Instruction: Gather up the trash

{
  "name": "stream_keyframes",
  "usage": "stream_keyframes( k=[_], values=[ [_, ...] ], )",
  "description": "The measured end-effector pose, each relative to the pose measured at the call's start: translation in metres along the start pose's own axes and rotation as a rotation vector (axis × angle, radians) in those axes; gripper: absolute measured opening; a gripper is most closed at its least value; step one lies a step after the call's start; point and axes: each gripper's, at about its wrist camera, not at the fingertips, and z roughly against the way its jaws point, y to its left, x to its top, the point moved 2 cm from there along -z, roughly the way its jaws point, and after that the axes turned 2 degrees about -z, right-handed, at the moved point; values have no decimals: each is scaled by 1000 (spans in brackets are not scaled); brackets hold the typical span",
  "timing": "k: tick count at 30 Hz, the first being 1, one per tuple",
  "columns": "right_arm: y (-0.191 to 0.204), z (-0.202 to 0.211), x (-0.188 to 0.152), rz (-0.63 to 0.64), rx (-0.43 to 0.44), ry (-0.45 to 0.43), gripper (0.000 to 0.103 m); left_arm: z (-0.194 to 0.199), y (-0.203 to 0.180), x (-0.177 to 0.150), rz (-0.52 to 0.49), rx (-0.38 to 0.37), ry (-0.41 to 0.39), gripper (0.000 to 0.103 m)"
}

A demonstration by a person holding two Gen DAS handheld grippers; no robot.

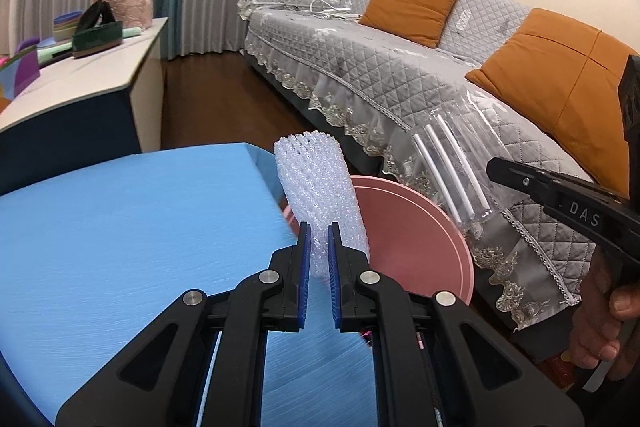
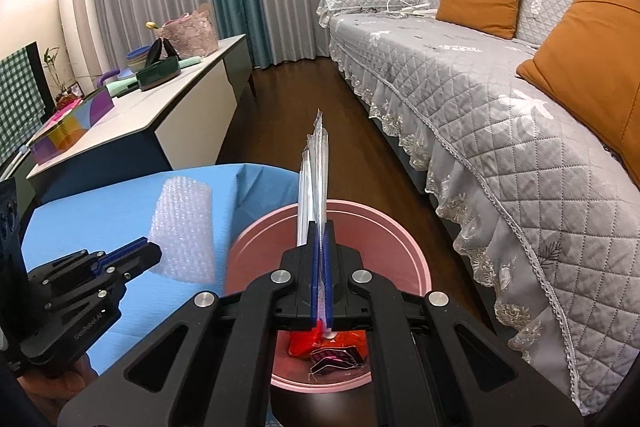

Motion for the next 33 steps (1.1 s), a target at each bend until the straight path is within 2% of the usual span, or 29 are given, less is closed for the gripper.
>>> stream_keyframes(
  k=[6, 9, 10, 11, 12, 13, 14, 19, 21, 24, 26, 28, 30, 33],
  values=[
    [-8, -3, 0, -17, -18, 1, 3, -15, -12, 3, -24, -28, 18, 9],
    [-12, -4, 0, -18, -41, -1, 8, -18, -16, 4, -37, -52, 28, 10],
    [-14, -4, 0, -22, -46, -2, 9, -18, -16, 4, -41, -52, 28, 15],
    [-16, -3, 1, -30, -49, -5, 17, -18, -16, 3, -43, -53, 29, 19],
    [-17, -3, 2, -35, -53, -9, 34, -17, -15, 3, -42, -57, 24, 28],
    [-19, -1, 3, -48, -63, -20, 44, -15, -14, 3, -41, -57, 18, 33],
    [-20, 1, 4, -54, -67, -26, 55, -13, -13, 2, -40, -55, 13, 33],
    [-19, 4, 7, -55, -70, -36, 56, 0, -9, 3, -40, -35, 3, 34],
    [-16, 6, 8, -50, -71, -41, 61, 9, -6, 3, -40, -21, -3, 36],
    [-12, 13, 11, -51, -69, -59, 73, 27, -2, 5, -40, 3, -24, 52],
    [-8, 20, 15, -54, -60, -77, 80, 39, 3, 9, -38, 16, -38, 58],
    [-3, 28, 18, -60, -48, -93, 87, 54, 7, 13, -25, 35, -53, 71],
    [4, 38, 20, -61, -39, -109, 94, 70, 9, 17, -18, 52, -74, 77],
    [14, 53, 22, -61, -23, -123, 98, 99, 11, 20, -22, 81, -101, 89]
  ],
)
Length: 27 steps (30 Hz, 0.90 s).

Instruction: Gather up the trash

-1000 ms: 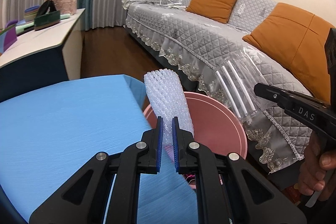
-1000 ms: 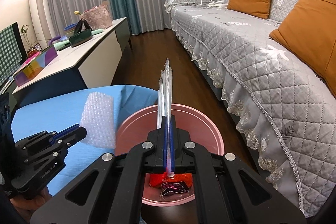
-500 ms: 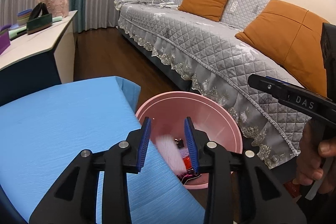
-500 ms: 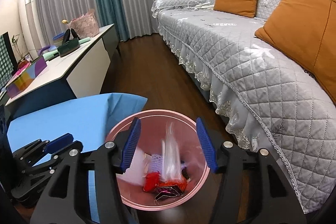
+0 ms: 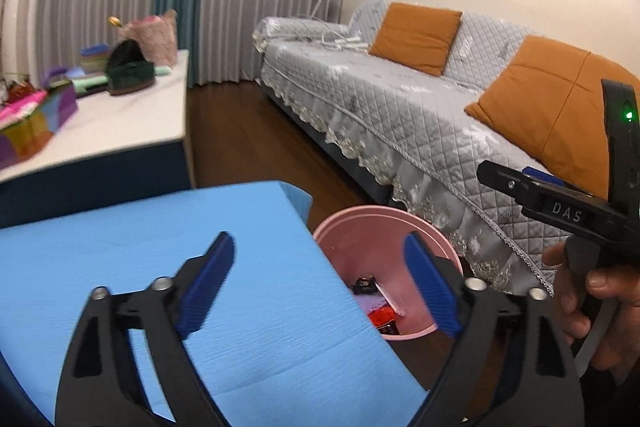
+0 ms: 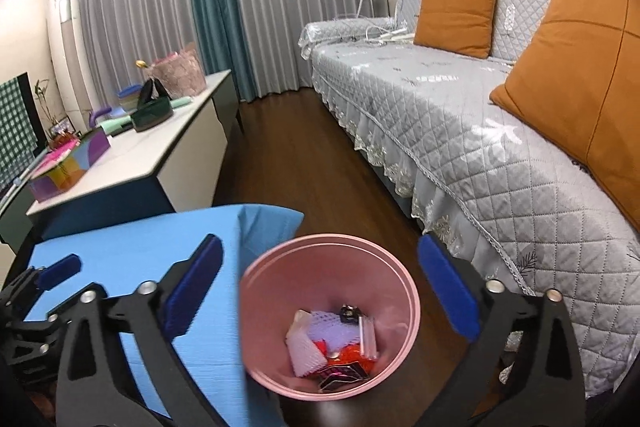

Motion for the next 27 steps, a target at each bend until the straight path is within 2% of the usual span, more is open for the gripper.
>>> stream_keyframes(
  k=[3, 6, 9, 14, 17, 21, 27],
  values=[
    [15, 15, 3, 22, 10, 4, 98, 27, 4, 1, -9, 7, -2, 95],
    [26, 34, 4, 20, 25, -1, 98, 51, 9, -2, -20, 32, 5, 95],
    [36, 54, -4, 22, 29, -5, 98, 76, 19, -11, 15, 53, 5, 95],
    [60, 97, -31, 54, 38, -52, 98, 108, 33, -37, 35, 115, -7, 95],
    [72, 114, -50, 60, 43, -50, 98, 125, 44, -57, 77, 167, -21, 95],
    [85, 121, -76, 31, 55, -5, 98, 143, 61, -84, 161, 213, 0, 95],
    [112, 124, -104, 63, 46, 21, 98, 161, 73, -106, 163, 282, 8, 95]
  ],
)
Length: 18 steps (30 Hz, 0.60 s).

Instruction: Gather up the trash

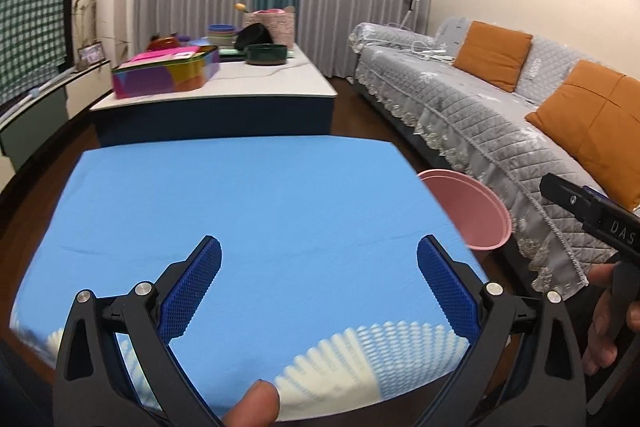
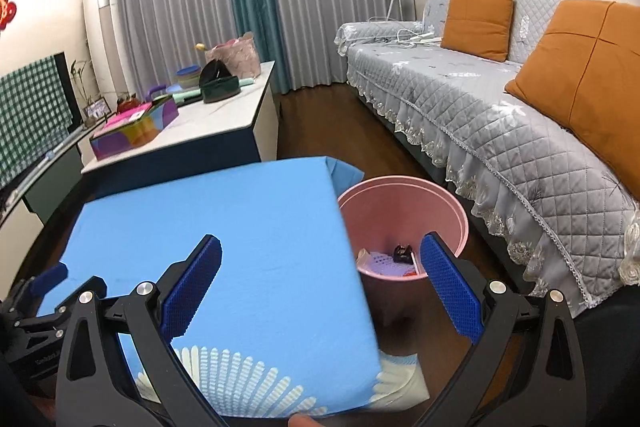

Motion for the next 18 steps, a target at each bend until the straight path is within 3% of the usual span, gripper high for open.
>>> stream_keyframes(
  k=[7, 18],
  values=[
    [36, -17, -18, 81, 31, 55, 98, -2, 16, -4, -14, 77, -11, 95],
    [40, -23, -19, 98, 12, 48, 98, -12, 22, -7, 27, 74, 19, 95]
  ],
)
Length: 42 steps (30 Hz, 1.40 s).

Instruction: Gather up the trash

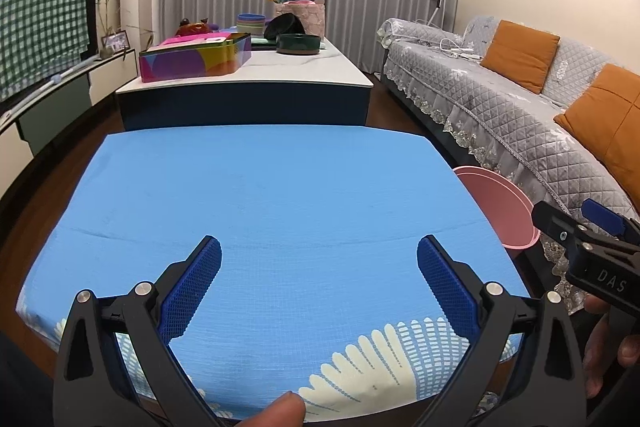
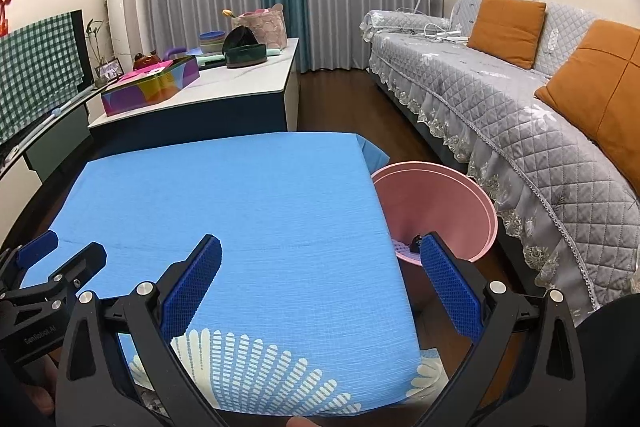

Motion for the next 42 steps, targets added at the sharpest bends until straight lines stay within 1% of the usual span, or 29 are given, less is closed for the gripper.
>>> stream_keyframes(
  k=[4, 19, 42],
  values=[
    [-3, -1, -1, -10, -2, 5, 98, -1, -3, 0, -9, -2, -1, 95],
    [-4, -1, 0, -6, -2, 0, 98, -1, -1, -2, 4, 8, 3, 95],
    [-6, 1, 2, -5, -7, -6, 98, -3, -1, -1, 22, -8, 1, 95]
  ],
)
